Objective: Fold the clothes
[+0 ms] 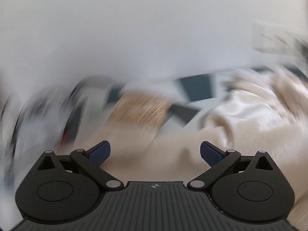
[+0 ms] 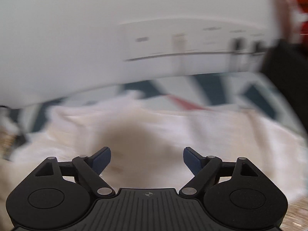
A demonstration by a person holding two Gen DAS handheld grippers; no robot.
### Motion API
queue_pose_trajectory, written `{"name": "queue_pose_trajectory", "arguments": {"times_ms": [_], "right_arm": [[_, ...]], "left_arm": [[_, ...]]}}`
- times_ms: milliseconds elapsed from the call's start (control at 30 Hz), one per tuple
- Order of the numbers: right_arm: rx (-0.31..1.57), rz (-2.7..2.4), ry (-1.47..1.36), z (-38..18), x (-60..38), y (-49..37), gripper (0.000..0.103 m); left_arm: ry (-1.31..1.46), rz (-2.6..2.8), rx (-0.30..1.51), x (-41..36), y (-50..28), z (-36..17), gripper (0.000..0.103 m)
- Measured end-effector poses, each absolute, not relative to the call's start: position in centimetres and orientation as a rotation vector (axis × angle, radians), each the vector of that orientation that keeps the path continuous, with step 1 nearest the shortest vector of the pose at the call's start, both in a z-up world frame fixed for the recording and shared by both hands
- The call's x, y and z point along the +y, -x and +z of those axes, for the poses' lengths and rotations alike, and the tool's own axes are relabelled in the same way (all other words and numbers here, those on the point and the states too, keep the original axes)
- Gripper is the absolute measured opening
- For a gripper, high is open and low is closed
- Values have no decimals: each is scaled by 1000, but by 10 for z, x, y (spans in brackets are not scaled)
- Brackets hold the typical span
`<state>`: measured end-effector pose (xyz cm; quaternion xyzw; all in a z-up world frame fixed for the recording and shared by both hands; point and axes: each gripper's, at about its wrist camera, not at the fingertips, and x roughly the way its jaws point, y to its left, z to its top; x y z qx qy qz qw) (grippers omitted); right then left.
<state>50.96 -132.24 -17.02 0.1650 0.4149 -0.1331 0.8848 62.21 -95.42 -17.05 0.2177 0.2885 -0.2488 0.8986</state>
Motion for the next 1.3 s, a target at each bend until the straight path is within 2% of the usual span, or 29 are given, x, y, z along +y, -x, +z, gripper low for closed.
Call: {"name": "queue_pose_trajectory", "arguments": {"times_ms": [100, 233, 333, 400, 467, 533, 567, 600, 633, 700, 800, 833, 967, 1067, 1233, 1267, 1300], "right_arm": [[869, -147, -386, -171, -1305, -561, 77], [908, -19, -275, -180, -1273, -619, 75], [940, 28, -231, -192, -1256, -642, 74], [962, 54, -205, -199, -1247, -653, 72], [980, 78, -182, -205, -1239, -664, 63], [970, 90, -181, -206, -1239, -664, 42], [965, 95, -180, -207, -1238, -664, 35], [958, 101, -180, -206, -1238, -664, 22], [944, 106, -185, -204, -1239, -664, 15], [924, 84, -191, -202, -1242, -663, 14], [901, 41, -204, -203, -1248, -665, 12], [899, 28, -216, -204, -1250, -666, 12], [892, -8, -259, -210, -1258, -666, 12], [873, -38, -246, -211, -1258, -667, 13], [846, -140, -250, -212, -1269, -667, 12], [838, -161, -248, -210, -1271, -666, 15], [837, -179, -253, -208, -1274, -665, 26]], "left_arm": [[-570, -656, 651, -967, -643, -177, 99], [-730, -846, 718, -985, -671, -187, 103], [-576, -880, 889, -982, -699, -189, 103], [-507, -886, 902, -975, -702, -192, 103], [-493, -893, 852, -968, -692, -193, 98], [-470, -897, 823, -961, -685, -190, 83], [-468, -898, 810, -957, -681, -189, 78], [-463, -890, 804, -953, -679, -188, 70], [-457, -880, 799, -949, -677, -186, 67], [-433, -814, 793, -937, -674, -187, 70], [-368, -659, 799, -913, -675, -189, 86], [-326, -599, 806, -902, -678, -190, 88], [-211, -458, 815, -872, -676, -192, 88], [-332, -340, 780, -876, -669, -195, 88], [-377, -253, 793, -882, -667, -193, 87], [-400, -243, 783, -886, -666, -191, 87], [-428, -232, 768, -890, -662, -189, 87]]}}
